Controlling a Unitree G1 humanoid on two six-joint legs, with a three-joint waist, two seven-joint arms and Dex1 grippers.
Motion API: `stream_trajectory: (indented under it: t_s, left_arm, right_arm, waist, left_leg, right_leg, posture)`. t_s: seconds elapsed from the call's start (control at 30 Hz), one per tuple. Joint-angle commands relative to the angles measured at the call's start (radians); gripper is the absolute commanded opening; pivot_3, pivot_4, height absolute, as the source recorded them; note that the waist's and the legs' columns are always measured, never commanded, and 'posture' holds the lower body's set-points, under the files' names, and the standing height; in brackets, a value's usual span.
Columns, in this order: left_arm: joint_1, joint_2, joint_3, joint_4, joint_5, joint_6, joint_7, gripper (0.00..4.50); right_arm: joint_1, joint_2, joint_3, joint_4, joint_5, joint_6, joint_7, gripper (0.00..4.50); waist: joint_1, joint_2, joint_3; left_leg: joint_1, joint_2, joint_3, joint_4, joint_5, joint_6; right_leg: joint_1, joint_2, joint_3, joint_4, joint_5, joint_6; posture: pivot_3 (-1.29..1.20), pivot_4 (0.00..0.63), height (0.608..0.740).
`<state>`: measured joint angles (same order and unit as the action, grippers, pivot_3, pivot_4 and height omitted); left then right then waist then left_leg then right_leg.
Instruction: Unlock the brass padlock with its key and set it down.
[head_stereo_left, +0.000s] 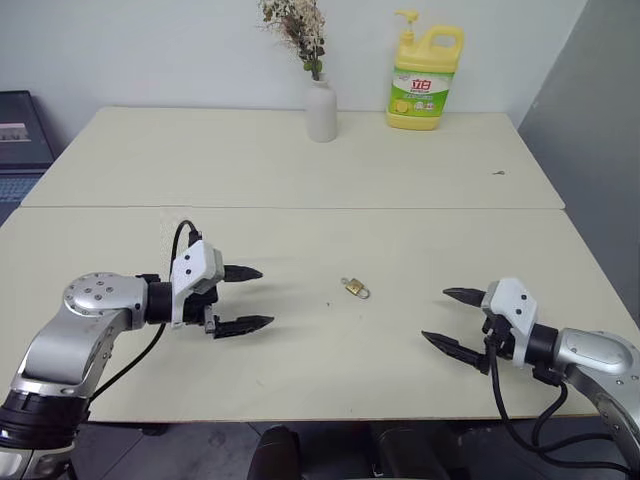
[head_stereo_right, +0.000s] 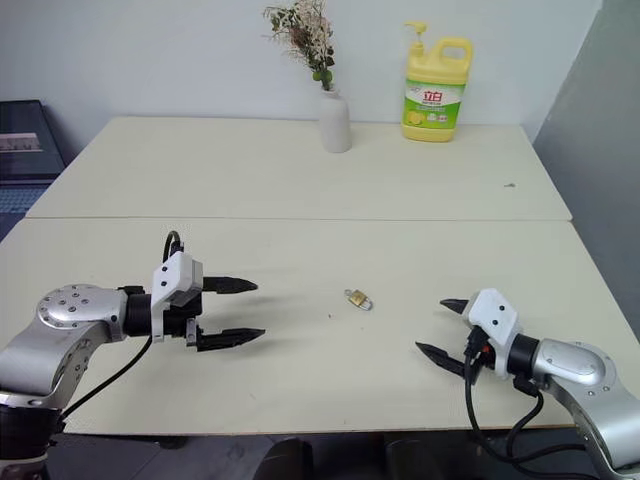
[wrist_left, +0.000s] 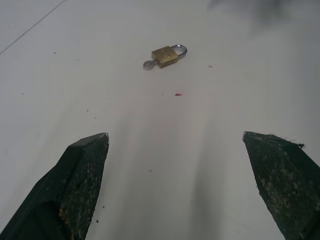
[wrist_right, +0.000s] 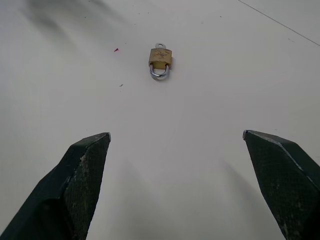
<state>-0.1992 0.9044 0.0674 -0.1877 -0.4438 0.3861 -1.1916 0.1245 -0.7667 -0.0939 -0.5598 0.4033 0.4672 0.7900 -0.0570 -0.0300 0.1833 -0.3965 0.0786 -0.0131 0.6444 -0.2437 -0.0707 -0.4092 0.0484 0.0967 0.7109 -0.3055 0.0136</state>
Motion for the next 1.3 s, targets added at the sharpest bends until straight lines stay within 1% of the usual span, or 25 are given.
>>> stream_trajectory:
  t_s: [0.03, 0.2, 0.57, 0.7, 0.87, 1.0, 1.1, 1.2, 1.3]
  left_arm:
    - [-0.003, 0.003, 0.023, -0.027, 0.007, -0.044, 0.001, 4.5]
    - [-0.013, 0.02, 0.005, -0.021, 0.017, -0.06, -0.026, 4.5]
    - [-0.016, 0.02, -0.008, -0.003, 0.061, -0.091, -0.025, 4.5]
    - [-0.039, 0.019, 0.001, 0.001, 0.014, -0.051, -0.054, 4.5]
    - [-0.037, 0.036, -0.015, -0.001, 0.027, -0.071, -0.1, 4.5]
    - [-0.071, 0.05, -0.016, 0.025, 0.023, -0.059, -0.129, 4.5]
    - [-0.087, 0.049, -0.024, 0.024, 0.02, -0.054, -0.141, 4.5]
    - [-0.081, 0.089, -0.025, -0.008, -0.005, -0.027, -0.201, 4.5]
    - [-0.091, 0.097, -0.028, -0.02, 0.001, -0.031, -0.205, 4.5]
  right_arm:
    - [0.016, 0.01, -0.002, 0.004, -0.015, -0.053, 0.013, 4.46]
    - [0.009, 0.022, 0.01, -0.006, -0.022, -0.054, 0.006, 4.46]
    - [-0.018, 0.053, 0.049, -0.05, -0.025, -0.019, -0.045, 4.46]
    - [-0.069, 0.07, 0.075, -0.08, -0.05, 0.008, -0.095, 4.46]
    - [-0.113, 0.08, 0.132, -0.105, -0.042, 0.085, -0.115, 4.46]
    - [-0.182, 0.124, 0.191, -0.13, -0.044, 0.176, -0.171, 4.46]
    - [-0.24, 0.157, 0.223, -0.107, -0.053, 0.234, -0.207, 4.46]
    - [-0.318, 0.19, 0.297, -0.074, -0.092, 0.302, -0.248, 4.46]
    - [-0.367, 0.244, 0.352, -0.046, -0.119, 0.342, -0.291, 4.46]
  waist:
    - [0.0, 0.0, 0.0]
    - [0.0, 0.0, 0.0]
    - [0.0, 0.0, 0.0]
    - [0.0, 0.0, 0.0]
    - [0.0, 0.0, 0.0]
    - [-0.001, 0.0, 0.0]
    - [0.0, 0.0, 0.0]
    - [-0.003, 0.0, 0.0]
    - [-0.002, 0.0, 0.0]
  left_leg:
    - [0.0, 0.0, 0.0, 0.0, 0.0, 0.0]
    - [0.0, 0.0, 0.0, 0.0, 0.0, 0.0]
    - [0.0, 0.0, 0.0, 0.0, 0.0, 0.0]
    - [0.0, 0.0, 0.0, 0.0, 0.0, 0.0]
    - [0.0, 0.0, 0.0, 0.0, 0.0, 0.0]
    - [-0.001, 0.0, 0.0, 0.0, 0.0, 0.0]
    - [-0.001, 0.0, 0.0, 0.0, 0.0, 0.0]
    - [-0.001, 0.0, 0.0, 0.0, 0.0, 0.0]
    - [-0.002, 0.001, 0.0, 0.0, 0.0, 0.0]
  right_leg:
    - [0.0, 0.0, 0.0, 0.0, 0.0, 0.0]
    - [0.0, 0.0, 0.0, 0.0, 0.0, 0.0]
    - [0.0, 0.0, 0.0, 0.0, 0.0, 0.0]
    - [0.0, 0.0, 0.0, 0.0, 0.0, 0.0]
    - [0.0, 0.0, 0.0, 0.0, 0.0, 0.0]
    - [-0.001, 0.0, 0.0, 0.0, 0.0, 0.0]
    - [-0.001, 0.001, 0.0, 0.001, 0.0, 0.0]
    - [-0.001, 0.001, 0.0, 0.001, 0.0, 0.0]
    - [-0.003, 0.001, 0.0, 0.001, -0.001, -0.001]
  posture:
    - [0.0, 0.15, 0.74]
    - [0.0, 0.15, 0.74]
    - [0.0, 0.15, 0.74]
    - [0.0, 0.15, 0.74]
    - [0.0, 0.15, 0.74]
    - [0.0, 0.15, 0.74]
    - [0.0, 0.15, 0.74]
    - [0.0, 0.15, 0.74]
    - [0.0, 0.15, 0.74]
